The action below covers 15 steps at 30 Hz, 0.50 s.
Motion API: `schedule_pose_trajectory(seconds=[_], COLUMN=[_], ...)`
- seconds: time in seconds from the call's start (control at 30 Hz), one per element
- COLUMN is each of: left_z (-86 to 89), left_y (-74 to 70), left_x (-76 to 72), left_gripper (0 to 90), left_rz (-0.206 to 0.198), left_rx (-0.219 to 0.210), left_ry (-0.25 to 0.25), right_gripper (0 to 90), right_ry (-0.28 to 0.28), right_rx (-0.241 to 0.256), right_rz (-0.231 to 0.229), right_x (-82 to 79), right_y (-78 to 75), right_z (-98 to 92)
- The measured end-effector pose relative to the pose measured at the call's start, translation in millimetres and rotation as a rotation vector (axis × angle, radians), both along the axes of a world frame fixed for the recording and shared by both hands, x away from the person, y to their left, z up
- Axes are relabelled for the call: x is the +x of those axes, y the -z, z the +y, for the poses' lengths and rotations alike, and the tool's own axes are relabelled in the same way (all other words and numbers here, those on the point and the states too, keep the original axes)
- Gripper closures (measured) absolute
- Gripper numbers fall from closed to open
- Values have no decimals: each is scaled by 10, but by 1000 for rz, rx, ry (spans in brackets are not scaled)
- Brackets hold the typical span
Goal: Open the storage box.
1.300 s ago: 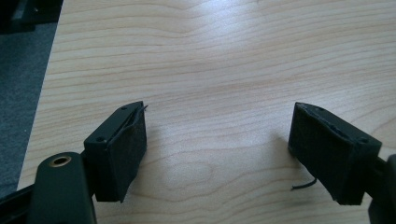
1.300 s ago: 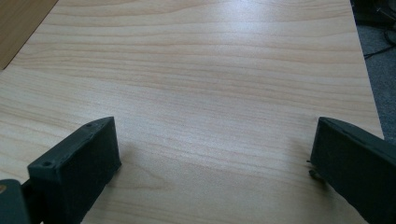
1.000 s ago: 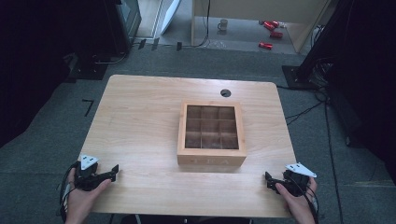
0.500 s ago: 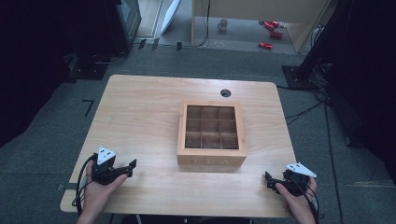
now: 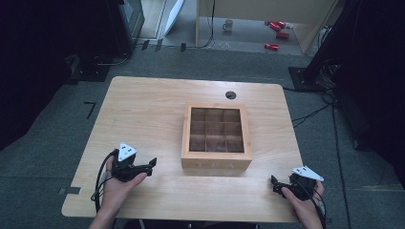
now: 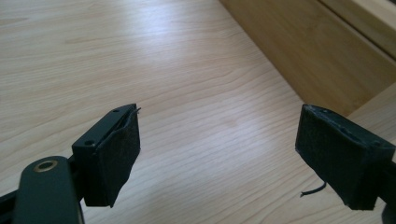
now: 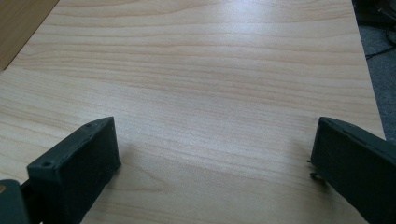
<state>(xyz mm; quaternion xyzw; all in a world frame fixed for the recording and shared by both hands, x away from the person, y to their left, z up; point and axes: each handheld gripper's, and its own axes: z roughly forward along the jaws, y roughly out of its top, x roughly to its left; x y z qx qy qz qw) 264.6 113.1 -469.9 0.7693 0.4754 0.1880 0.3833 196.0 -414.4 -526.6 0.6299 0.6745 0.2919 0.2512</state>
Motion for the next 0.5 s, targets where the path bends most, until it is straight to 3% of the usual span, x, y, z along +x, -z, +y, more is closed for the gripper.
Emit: schedule_pose_trajectory(seconds=[0.5], left_z=[-389], left_y=[-82], left_x=[63], left_gripper=[151], left_rz=[-8], left_rx=[-46], left_ry=[100], right_gripper=[5], right_ry=[1], right_rx=[1], right_rz=[-1], right_x=[1], right_y=[1], right_z=[1])
